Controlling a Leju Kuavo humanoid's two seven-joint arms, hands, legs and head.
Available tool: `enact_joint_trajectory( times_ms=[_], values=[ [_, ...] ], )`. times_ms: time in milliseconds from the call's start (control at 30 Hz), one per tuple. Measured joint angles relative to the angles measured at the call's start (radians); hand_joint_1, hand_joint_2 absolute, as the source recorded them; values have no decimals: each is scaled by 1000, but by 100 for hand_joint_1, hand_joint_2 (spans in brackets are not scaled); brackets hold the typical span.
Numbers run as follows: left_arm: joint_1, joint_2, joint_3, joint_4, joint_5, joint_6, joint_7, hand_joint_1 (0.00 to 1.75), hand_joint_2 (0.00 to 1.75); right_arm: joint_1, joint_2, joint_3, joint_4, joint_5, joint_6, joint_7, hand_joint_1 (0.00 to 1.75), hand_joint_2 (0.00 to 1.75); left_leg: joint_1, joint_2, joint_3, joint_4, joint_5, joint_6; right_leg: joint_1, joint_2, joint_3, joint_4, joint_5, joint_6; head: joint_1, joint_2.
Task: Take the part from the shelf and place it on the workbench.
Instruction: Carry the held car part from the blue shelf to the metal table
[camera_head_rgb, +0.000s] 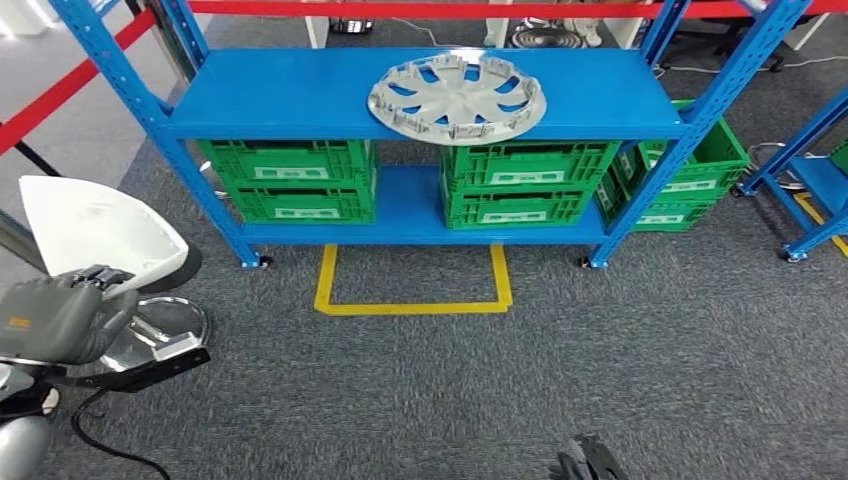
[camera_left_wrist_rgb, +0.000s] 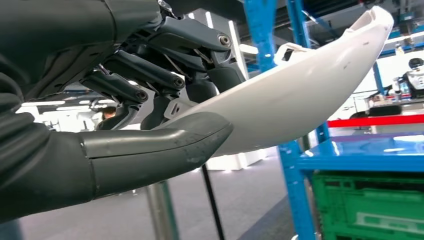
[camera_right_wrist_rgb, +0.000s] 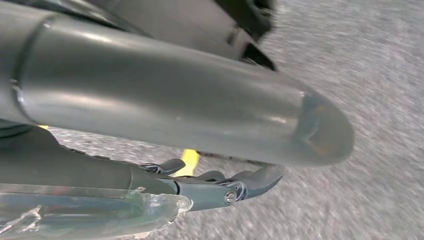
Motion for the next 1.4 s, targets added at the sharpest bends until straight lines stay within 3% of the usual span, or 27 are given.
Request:
enact_joint_trajectory(
  times_ms=[67,100,133,167,200,267,333,400,533,567,667,700,733,800,867,900,967,1000,1033,1133,1167,1200,1233,1267,1300,1367,1400],
  values=[
    [5,1,14,-3,13,-6,0,159,175,-2,2,7,0,4,2,2,0,0,-4,1,-22,2,19,9,0,0,-29,124,-104,2,2,0],
    [7,1,20,-4,19,-8,-1,159,175,-4,2,9,0,6,3,3,0,0,-6,2,-34,4,29,11,0,0,-36,187,-133,1,3,0],
    [8,1,26,-4,24,-12,-1,159,175,-6,2,11,0,8,2,4,0,0,-8,2,-47,6,39,12,2,0,-33,228,-138,-1,2,0],
    [10,0,32,-4,32,-17,-2,159,175,-7,2,14,0,9,1,7,0,0,-10,2,-60,8,48,12,4,0,-16,239,-120,-4,2,0],
    [12,0,39,-4,39,-22,-3,159,175,-8,2,17,0,9,0,9,0,0,-12,1,-74,10,58,11,6,0,18,215,-91,-8,2,0],
    [17,-1,52,-6,51,-30,-7,159,175,-13,2,25,0,9,-2,14,0,0,-14,0,-96,12,76,6,13,1,121,89,-58,-18,2,0],
    [20,-1,65,-11,57,-33,-11,159,175,-20,2,31,0,9,-3,16,0,0,-16,1,-110,14,96,-1,18,3,205,-40,-76,-22,2,0],
    [21,-1,72,-15,61,-36,-14,159,175,-21,2,35,0,9,-3,17,0,0,-15,2,-117,11,116,-7,21,5,222,-82,-84,-23,1,0],
    [23,-1,77,-17,64,-37,-15,159,175,-19,3,38,0,9,-3,17,0,0,-14,1,-121,9,125,-13,21,6,211,-80,-75,-26,2,0],
    [25,-1,81,-18,66,-37,-15,159,175,-19,4,40,1,9,-3,18,0,0,-12,1,-137,59,76,-20,19,4,197,-79,-62,-34,0,0],
    [34,-1,95,-21,73,-38,-15,159,175,-21,6,49,2,8,-3,19,0,0,-4,-1,-195,288,-84,-43,18,-1,137,-70,-16,-55,-4,0],
    [35,-2,98,-21,74,-38,-15,159,175,-20,6,51,2,8,-3,19,0,0,-2,-1,-188,309,-73,-45,19,-2,122,-65,-8,-54,-4,0],
    [36,-2,100,-21,74,-38,-15,159,175,-21,6,53,2,8,-3,19,0,0,-1,-1,-165,292,-45,-45,19,-2,107,-59,-2,-52,-4,0],
    [36,-3,103,-23,74,-39,-15,159,175,-21,6,55,2,8,-3,19,0,0,0,-1,-80,181,0,-43,20,-2,81,-46,9,-47,-4,0],
    [36,-3,105,-29,74,-39,-15,159,175,-22,6,55,2,8,-3,19,0,0,-2,-2,-8,62,-4,-36,22,-2,64,-38,22,-38,-4,0],
    [37,-3,105,-31,74,-39,-15,159,175,-23,6,55,2,8,-3,19,0,0,-5,-2,4,32,-13,-31,22,-2,56,-37,32,-33,-3,0],
    [37,-3,106,-35,74,-39,-15,159,175,-21,6,56,3,8,-3,20,0,0,-8,-1,-6,16,-4,-18,18,-1,42,-37,46,-24,-4,0],
    [37,-4,107,-35,74,-39,-15,159,175,-18,6,57,3,8,-3,20,0,0,-8,1,-15,14,6,-10,17,0,32,-30,33,-19,-4,0],
    [37,-4,107,-36,74,-39,-15,159,175,-16,6,58,3,8,-2,21,0,0,-6,2,-25,11,16,-3,16,1,21,-7,2,-13,-3,0],
    [38,-6,107,-36,74,-39,-15,159,175,-16,7,61,3,8,-1,22,0,0,-4,5,-58,10,46,7,13,1,-14,161,-138,-1,3,0],
    [38,-7,108,-37,74,-40,-15,159,175,-17,7,62,3,9,0,22,0,0,-4,5,-70,10,57,6,13,1,-17,215,-155,1,4,0],
    [39,-7,108,-37,74,-41,-15,159,175,-17,7,63,3,9,-1,22,0,0,-4,5,-83,11,68,5,13,1,-8,244,-146,2,4,0],
    [40,-8,108,-37,74,-41,-15,159,175,-18,7,64,3,9,-1,22,0,0,-4,5,-96,12,78,4,12,1,14,240,-117,3,4,0],
    [41,-9,108,-37,74,-41,-15,159,175,-19,7,66,3,9,-2,22,0,0,-3,5,-110,14,88,1,11,1,51,205,-82,4,4,0],
    [42,-9,109,-37,74,-42,-15,159,175,-20,7,68,3,9,-2,22,0,0,-2,4,-121,16,98,-3,10,2,98,142,-65,6,4,0],
    [44,-10,111,-40,74,-42,-15,159,175,-25,7,71,3,9,0,22,0,0,-3,3,-139,22,117,-13,10,6,191,1,-81,5,4,0],
    [45,-10,112,-42,75,-42,-15,159,175,-26,8,72,3,9,0,22,0,0,-4,3,-143,22,128,-17,11,9,214,-42,-98,2,4,0]
  ],
)
